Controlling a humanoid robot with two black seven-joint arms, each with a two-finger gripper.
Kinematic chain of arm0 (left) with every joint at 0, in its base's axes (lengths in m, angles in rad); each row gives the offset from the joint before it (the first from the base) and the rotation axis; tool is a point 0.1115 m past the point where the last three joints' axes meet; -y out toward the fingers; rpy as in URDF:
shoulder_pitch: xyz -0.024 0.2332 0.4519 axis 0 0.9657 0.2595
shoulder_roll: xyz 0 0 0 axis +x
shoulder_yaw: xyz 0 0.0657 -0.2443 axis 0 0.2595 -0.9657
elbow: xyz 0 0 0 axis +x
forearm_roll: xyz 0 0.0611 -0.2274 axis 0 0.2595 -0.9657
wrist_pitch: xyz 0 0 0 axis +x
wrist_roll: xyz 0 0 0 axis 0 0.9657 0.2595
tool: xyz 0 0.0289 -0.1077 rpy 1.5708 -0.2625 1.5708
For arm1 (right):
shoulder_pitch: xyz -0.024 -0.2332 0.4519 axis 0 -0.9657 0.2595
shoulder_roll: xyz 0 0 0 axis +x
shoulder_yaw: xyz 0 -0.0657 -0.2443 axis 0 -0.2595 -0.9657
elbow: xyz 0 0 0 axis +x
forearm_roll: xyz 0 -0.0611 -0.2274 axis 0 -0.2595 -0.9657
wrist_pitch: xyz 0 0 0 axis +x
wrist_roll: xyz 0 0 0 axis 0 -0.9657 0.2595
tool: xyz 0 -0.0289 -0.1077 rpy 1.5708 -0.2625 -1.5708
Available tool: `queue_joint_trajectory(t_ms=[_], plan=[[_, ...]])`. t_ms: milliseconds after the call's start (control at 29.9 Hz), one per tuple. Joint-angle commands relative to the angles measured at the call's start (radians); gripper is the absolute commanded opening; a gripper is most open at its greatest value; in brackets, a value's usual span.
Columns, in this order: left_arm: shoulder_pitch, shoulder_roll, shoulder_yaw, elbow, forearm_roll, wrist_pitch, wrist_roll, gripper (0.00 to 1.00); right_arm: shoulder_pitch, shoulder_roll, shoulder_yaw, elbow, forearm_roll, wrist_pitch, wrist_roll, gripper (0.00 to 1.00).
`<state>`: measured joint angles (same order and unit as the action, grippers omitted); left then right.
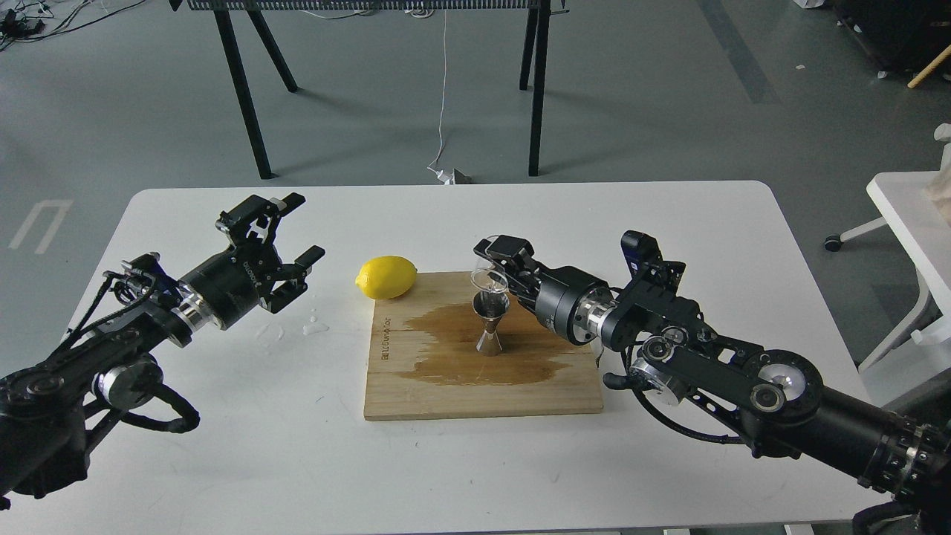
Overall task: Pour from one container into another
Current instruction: 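Tilt the measuring cup with the right gripper to pour into the jigger, then raise the measuring cup upright and pull the right gripper back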
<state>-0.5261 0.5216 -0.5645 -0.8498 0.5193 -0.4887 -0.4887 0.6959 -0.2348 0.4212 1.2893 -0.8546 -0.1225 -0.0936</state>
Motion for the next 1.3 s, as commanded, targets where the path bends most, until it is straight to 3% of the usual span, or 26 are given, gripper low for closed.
queue_joint_trajectory(t_ms=[0, 1002, 1270], plan=[[0.0, 0.0, 0.0, 0.0, 0.001, 0.0, 0.0, 0.93, 0.016, -0.011, -0.012, 0.002, 0.0, 0.003, 0.0, 0.42], [0.0, 0.0, 0.0, 0.003, 0.001, 0.0, 0.0, 0.93, 0.128, -0.038, -0.139, 0.001, -0.029, 0.009, 0.0, 0.43], [0.0, 0.0, 0.0, 0.003, 0.001, 0.0, 0.0, 0.93, 0.099, -0.052, 0.002, 0.008, 0.168, 0.044, 0.0, 0.43]])
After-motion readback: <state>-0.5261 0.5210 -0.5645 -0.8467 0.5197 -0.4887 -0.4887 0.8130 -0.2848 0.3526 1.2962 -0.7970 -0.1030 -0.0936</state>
